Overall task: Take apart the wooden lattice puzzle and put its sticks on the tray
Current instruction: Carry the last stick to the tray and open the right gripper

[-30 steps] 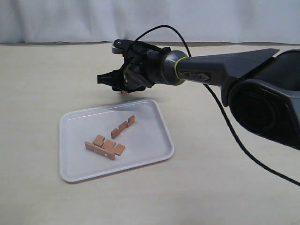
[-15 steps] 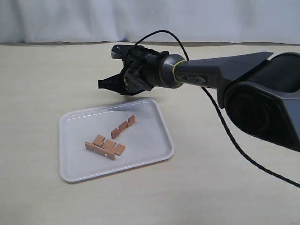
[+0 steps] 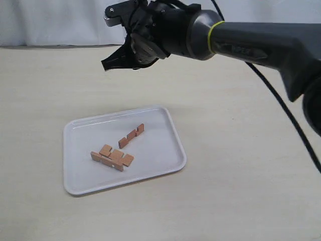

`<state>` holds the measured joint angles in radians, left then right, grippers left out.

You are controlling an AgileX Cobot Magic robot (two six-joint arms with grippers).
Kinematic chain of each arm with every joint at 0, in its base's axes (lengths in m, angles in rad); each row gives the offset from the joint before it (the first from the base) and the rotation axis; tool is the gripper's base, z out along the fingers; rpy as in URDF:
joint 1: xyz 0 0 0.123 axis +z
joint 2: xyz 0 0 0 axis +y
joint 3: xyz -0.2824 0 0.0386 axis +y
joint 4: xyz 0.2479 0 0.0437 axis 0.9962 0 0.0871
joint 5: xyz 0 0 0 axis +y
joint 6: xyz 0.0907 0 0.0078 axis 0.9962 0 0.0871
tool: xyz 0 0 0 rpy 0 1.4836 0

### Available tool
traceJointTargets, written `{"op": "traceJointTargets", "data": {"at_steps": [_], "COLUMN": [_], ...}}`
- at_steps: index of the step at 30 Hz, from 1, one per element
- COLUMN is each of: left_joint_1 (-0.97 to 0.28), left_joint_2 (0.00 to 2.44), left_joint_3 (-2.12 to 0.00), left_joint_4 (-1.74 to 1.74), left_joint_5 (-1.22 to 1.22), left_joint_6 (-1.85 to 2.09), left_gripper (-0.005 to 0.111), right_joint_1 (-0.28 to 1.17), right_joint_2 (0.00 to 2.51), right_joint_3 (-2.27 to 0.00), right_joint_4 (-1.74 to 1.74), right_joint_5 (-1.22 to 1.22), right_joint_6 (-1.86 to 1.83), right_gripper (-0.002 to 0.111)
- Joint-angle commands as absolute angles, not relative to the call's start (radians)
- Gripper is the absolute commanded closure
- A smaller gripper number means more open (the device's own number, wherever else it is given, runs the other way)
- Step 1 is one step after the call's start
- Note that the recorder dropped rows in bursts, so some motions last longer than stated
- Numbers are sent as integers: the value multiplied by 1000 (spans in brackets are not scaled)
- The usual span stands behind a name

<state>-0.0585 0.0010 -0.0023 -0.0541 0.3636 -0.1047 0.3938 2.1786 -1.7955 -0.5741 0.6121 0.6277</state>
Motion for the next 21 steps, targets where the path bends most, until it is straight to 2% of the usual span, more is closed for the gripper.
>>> {"op": "traceJointTargets", "data": {"at_steps": [1, 7, 12, 16, 21], "left_joint_1": [-59, -59, -59, -59, -59], "left_joint_2": [0, 0, 0, 0, 0], "left_joint_3": [0, 0, 0, 0, 0], "left_joint_4": [-60, -60, -60, -60, -60], "left_joint_5": [354, 354, 354, 354, 354], "left_joint_6": [-107, -107, -107, -107, -107], "left_gripper": [107, 107, 107, 107, 107], "right_joint_1": [422, 459, 506, 515, 515], "right_joint_2": [2070, 1938, 1936, 1977, 2048], "right_joint_3": [-1684, -1465, -1388, -1388, -1392], "right_joint_4": [-562, -273, 27, 156, 158], "right_joint_5": [621, 485, 483, 470, 419], "right_joint_6": [508, 177, -180, -223, -223], "right_gripper": [104, 104, 104, 104, 104]}}
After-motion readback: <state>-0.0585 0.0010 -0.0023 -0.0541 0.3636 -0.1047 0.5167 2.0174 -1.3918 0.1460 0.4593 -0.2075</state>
